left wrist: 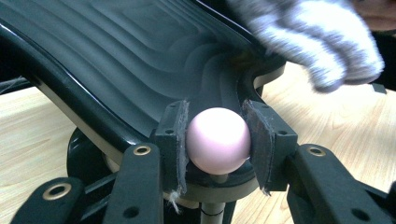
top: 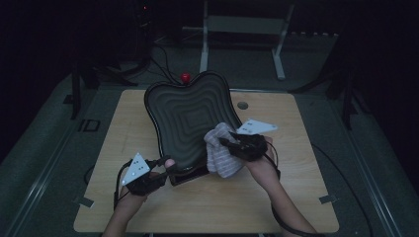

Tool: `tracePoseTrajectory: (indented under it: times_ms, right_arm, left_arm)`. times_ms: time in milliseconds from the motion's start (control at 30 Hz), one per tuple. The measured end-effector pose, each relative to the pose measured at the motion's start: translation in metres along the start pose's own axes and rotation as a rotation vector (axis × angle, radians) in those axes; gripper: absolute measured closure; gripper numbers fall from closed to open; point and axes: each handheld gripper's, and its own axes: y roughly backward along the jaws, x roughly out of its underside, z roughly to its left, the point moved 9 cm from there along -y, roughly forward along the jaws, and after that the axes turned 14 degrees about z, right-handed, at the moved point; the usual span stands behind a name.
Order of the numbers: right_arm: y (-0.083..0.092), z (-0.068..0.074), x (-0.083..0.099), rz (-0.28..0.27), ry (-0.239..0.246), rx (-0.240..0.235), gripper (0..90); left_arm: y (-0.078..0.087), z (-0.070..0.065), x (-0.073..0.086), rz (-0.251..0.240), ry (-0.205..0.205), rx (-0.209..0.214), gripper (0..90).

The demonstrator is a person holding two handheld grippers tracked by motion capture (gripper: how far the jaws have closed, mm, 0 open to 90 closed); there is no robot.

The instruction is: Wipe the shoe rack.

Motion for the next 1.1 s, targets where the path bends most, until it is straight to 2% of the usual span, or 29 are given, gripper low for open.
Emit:
tracePoseTrajectory:
  times_ms: [133, 167, 200, 233, 300, 433, 533, 600, 800, 833, 900, 933, 1000, 1100]
  right_arm:
    - [0.007, 0.007, 0.035, 0.026, -0.019, -0.017, 69.7]
    - [0.005, 0.008, 0.041, 0.046, -0.012, -0.004, 69.7]
    - [0.002, 0.007, 0.051, 0.076, 0.009, 0.033, 69.6]
    - [0.001, 0.006, 0.055, 0.082, 0.013, 0.047, 69.6]
    - [0.0, -0.002, 0.068, 0.083, -0.016, 0.078, 69.6]
    - [-0.003, -0.029, 0.085, 0.134, -0.049, 0.129, 69.7]
    - [-0.012, -0.036, 0.094, 0.147, -0.089, 0.101, 69.7]
    - [-0.016, -0.036, 0.098, 0.151, -0.107, 0.09, 69.7]
    - [-0.021, -0.032, 0.103, 0.186, -0.102, 0.087, 69.6]
    - [-0.011, -0.029, 0.095, 0.158, -0.086, 0.097, 69.6]
    - [-0.001, -0.027, 0.084, 0.107, -0.091, 0.103, 69.6]
    - [0.003, -0.027, 0.079, 0.081, -0.083, 0.123, 69.7]
    - [-0.001, -0.03, 0.08, 0.094, -0.079, 0.145, 69.7]
    - [-0.02, -0.035, 0.095, 0.145, -0.101, 0.131, 69.6]
  left_arm:
    - [0.0, 0.0, -0.001, 0.026, -0.013, 0.01, 60.0]
    - [0.001, 0.001, -0.001, 0.028, -0.016, 0.013, 60.0]
    - [0.001, 0.001, -0.001, 0.027, -0.018, 0.015, 60.0]
    - [0.001, 0.001, 0.0, 0.018, -0.018, 0.018, 60.0]
    - [0.001, 0.001, 0.0, 0.006, -0.019, 0.023, 60.0]
    - [0.001, 0.002, 0.001, -0.012, -0.028, 0.045, 60.1]
    - [0.0, 0.002, 0.001, -0.01, -0.035, 0.056, 60.1]
    - [0.0, 0.002, 0.001, -0.012, -0.039, 0.057, 60.1]
    - [-0.001, 0.002, 0.0, -0.006, -0.042, 0.065, 60.1]
    - [-0.001, 0.002, 0.0, -0.008, -0.042, 0.067, 60.1]
    - [-0.001, 0.002, 0.001, -0.012, -0.042, 0.071, 60.1]
    - [-0.001, 0.003, 0.001, -0.016, -0.045, 0.074, 60.1]
    - [-0.001, 0.003, 0.001, -0.018, -0.044, 0.077, 60.1]
    - [-0.001, 0.003, 0.0, -0.011, -0.044, 0.077, 60.1]
